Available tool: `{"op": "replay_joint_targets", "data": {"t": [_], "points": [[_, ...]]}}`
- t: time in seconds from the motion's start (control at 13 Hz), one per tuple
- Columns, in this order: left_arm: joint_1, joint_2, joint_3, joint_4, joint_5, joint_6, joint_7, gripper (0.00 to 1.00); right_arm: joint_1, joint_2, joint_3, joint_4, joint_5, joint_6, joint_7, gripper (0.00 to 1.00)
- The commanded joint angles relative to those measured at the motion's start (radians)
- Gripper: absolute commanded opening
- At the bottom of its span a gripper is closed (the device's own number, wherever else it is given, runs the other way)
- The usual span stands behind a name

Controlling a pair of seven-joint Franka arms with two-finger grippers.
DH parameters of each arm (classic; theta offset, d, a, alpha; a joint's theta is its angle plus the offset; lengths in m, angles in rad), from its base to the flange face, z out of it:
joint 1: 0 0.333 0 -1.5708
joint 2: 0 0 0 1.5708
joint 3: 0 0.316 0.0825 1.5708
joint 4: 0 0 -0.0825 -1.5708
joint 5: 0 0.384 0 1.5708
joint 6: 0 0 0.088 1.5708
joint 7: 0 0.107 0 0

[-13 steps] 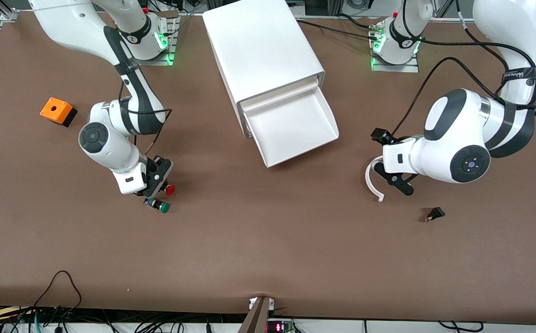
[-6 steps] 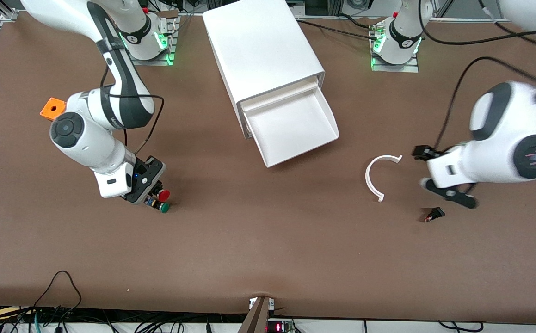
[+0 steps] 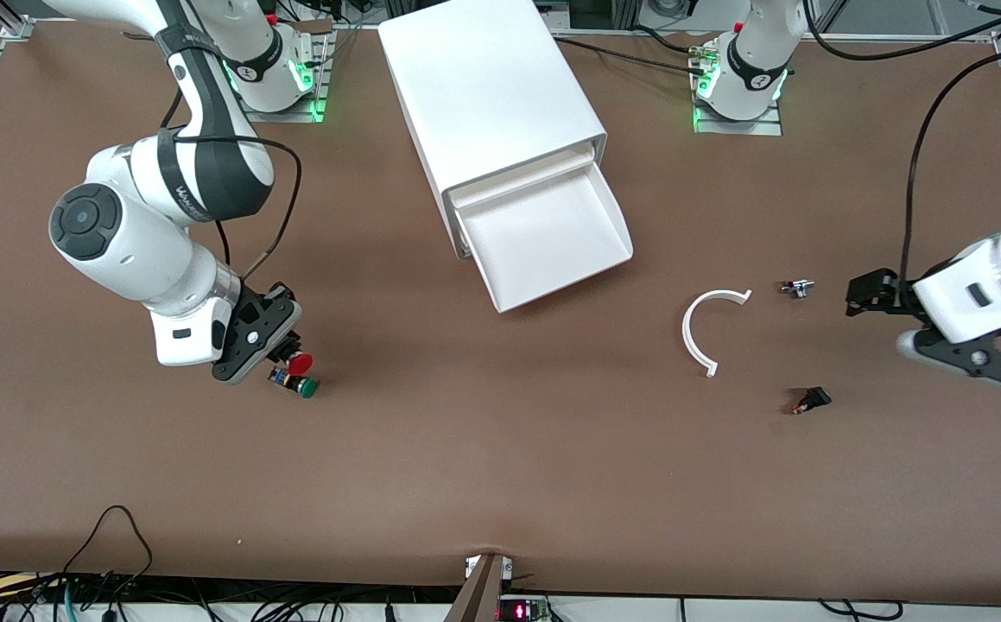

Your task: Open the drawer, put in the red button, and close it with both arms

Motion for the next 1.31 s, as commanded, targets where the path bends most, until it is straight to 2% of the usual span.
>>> {"op": "replay_joint_targets", "data": {"t": [0.0,0.23,0.62,0.69,0.77,0.85,0.92,1.0,1.08,1.23], "points": [[-0.013,0.005,-0.013,0.022,0.089,-0.021,-0.043,1.0,0.05,0.005,0.01,0.032,0.011,-0.017,0.093,0.24],[-0.004,-0.025,-0.013,0.005,0.076,-0.072,-0.091,1.0,0.107,0.013,0.01,0.057,0.015,-0.017,0.113,0.23],[-0.007,-0.052,-0.014,-0.024,0.063,-0.061,-0.142,1.0,0.235,0.013,0.012,0.087,0.017,-0.02,0.082,0.23],[-0.015,-0.079,0.0,-0.074,0.03,-0.025,-0.142,1.0,0.271,0.013,0.012,0.087,0.015,-0.02,0.075,0.23],[-0.068,-0.125,0.112,-0.144,-0.036,0.032,-0.137,1.0,0.298,0.016,0.012,0.089,0.015,-0.016,0.073,0.23],[-0.155,-0.183,0.276,-0.225,-0.144,0.101,-0.134,1.0,0.324,0.03,0.012,0.103,0.015,-0.016,0.072,0.23],[-0.192,-0.244,0.329,-0.319,-0.191,0.155,-0.13,1.0,0.343,0.036,0.012,0.115,0.014,-0.016,0.058,0.23],[-0.214,-0.284,0.339,-0.376,-0.19,0.198,-0.131,1.0,0.367,0.048,0.012,0.13,0.015,-0.016,0.043,0.23],[-0.246,-0.327,0.365,-0.431,-0.179,0.218,-0.134,1.0,0.383,0.053,0.012,0.147,0.015,-0.019,0.038,0.23],[-0.285,-0.415,0.374,-0.546,-0.11,0.255,-0.136,1.0,0.398,0.065,0.012,0.173,0.033,-0.02,-0.013,0.23]]}}
